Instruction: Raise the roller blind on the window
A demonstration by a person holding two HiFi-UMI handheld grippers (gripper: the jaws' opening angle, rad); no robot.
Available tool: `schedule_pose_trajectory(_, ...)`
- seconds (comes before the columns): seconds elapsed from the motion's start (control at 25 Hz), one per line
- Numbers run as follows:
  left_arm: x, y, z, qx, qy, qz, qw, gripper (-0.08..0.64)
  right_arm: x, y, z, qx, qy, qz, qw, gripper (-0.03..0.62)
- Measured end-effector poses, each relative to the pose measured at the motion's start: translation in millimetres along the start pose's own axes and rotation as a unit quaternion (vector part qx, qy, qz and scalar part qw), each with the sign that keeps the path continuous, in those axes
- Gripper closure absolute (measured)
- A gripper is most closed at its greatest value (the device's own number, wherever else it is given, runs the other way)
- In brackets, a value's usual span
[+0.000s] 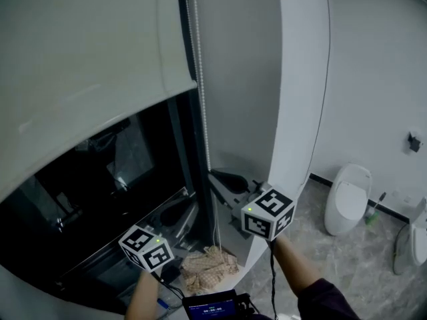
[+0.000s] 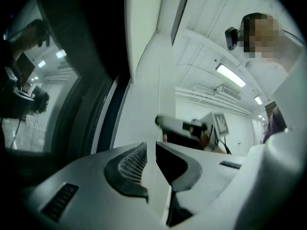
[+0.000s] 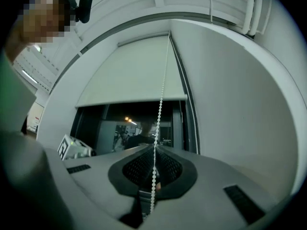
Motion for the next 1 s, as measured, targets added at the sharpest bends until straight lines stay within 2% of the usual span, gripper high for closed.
schedule_pose_trajectory(0.16, 9.1, 11.4, -70.0, 0.047, 0.037, 0.009, 0.9982, 0.509, 2.0, -3.5, 47.9, 0.035, -0.028, -0.008, 0.999, 0.577)
schedule_pose_trajectory(0.28, 23.7, 20.4, -99.4, 0.077, 0.046, 0.016, 0.9958, 0.502, -1.0, -8.4, 73.7, 0.048, -0.041, -0.013, 0.998, 0.577)
schedule_pose_trajectory(0.44, 40.3, 29.8, -125.4, 0.089, 0.049, 0.021, 0.9946, 0.502, -4.1, -16.0, 94.1, 0.062, -0.052, -0.019, 0.997, 0.577)
schedule_pose_trajectory(0.56, 48.5, 35.5, -131.9, 0.087, 0.053, 0.026, 0.9945, 0.502, -7.9, -20.0, 103.3, 0.07, -0.054, -0.023, 0.996, 0.577)
schedule_pose_trajectory(0.72, 54.1, 30.3, -127.0, 0.074, 0.053, 0.008, 0.9958, 0.505, -13.9, -26.0, 105.6, 0.078, -0.05, -0.033, 0.995, 0.58)
schedule_pose_trajectory(0.84, 47.7, 26.4, -113.1, 0.072, 0.045, 0.014, 0.9963, 0.546, -12.8, -34.2, 117.1, 0.078, -0.058, -0.037, 0.995, 0.581)
schedule_pose_trajectory(1.0, 35.6, 20.0, -93.2, 0.082, 0.043, 0.002, 0.9957, 0.548, -14.6, -38.5, 149.2, 0.089, -0.095, -0.034, 0.991, 0.58)
Point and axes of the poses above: the fingertips, and each gripper's own axes: x forward along the fingers, y to its right, z out of its underside, the point moved 1 cm from there along -x, backward along the fingers, and after that the axes turned 7 degrees about -y, right-handed, at the moved point
